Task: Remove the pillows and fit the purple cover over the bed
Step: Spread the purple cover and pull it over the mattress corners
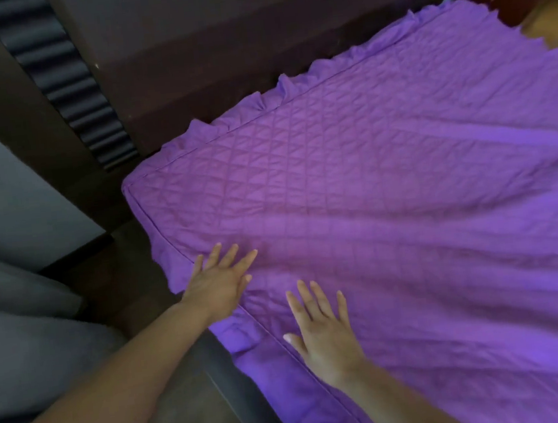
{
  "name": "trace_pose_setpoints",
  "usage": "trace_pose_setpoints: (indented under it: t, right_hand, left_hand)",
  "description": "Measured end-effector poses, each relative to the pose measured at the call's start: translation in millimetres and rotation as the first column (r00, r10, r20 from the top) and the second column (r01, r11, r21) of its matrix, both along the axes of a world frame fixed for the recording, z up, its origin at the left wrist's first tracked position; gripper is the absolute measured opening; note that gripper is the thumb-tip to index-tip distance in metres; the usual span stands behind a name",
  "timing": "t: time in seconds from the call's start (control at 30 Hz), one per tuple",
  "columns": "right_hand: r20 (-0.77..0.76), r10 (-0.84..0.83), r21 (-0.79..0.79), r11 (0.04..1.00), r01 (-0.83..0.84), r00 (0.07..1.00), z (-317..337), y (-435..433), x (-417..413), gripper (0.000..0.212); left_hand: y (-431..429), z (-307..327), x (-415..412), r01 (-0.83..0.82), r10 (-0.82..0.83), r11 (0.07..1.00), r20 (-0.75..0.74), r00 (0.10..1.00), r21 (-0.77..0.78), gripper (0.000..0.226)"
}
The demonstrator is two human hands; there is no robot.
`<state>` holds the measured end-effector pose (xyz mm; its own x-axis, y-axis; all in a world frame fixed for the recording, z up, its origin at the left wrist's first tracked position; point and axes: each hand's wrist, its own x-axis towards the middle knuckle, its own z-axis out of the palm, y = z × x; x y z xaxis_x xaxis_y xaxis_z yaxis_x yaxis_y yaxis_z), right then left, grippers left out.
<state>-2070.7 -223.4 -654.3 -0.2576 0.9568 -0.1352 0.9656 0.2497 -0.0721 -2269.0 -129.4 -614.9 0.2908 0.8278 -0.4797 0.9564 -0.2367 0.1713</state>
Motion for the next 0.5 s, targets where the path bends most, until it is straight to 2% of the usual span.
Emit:
trace_pose_setpoints:
  t: [0.2,0.33,0.5]
  right_hand:
    - [0.036,-0.048,0.019,0.999,0.048,0.998,10.7,-80.9,41.4,0.055]
    - [0.072,-0.008,0.029,1.000,0.006,0.997,7.8,-127.3,76.0,0.046]
    - [0.121,0.037,0.016,0.999,-0.040,0.992,-10.4,-166.7,102.6,0.054]
  left_hand:
    - [-74.6,5.4,24.0,0.080,-0.077,0.995,0.055,0.995,-0.055,0.053]
    - [-120.6,1.4,50.6,0.124,-0.115,0.989,0.103,0.988,-0.081,0.055]
    - [-168.2,-16.0,88.9,0.219,-0.219,0.974,-0.010,0.976,-0.053,0.060]
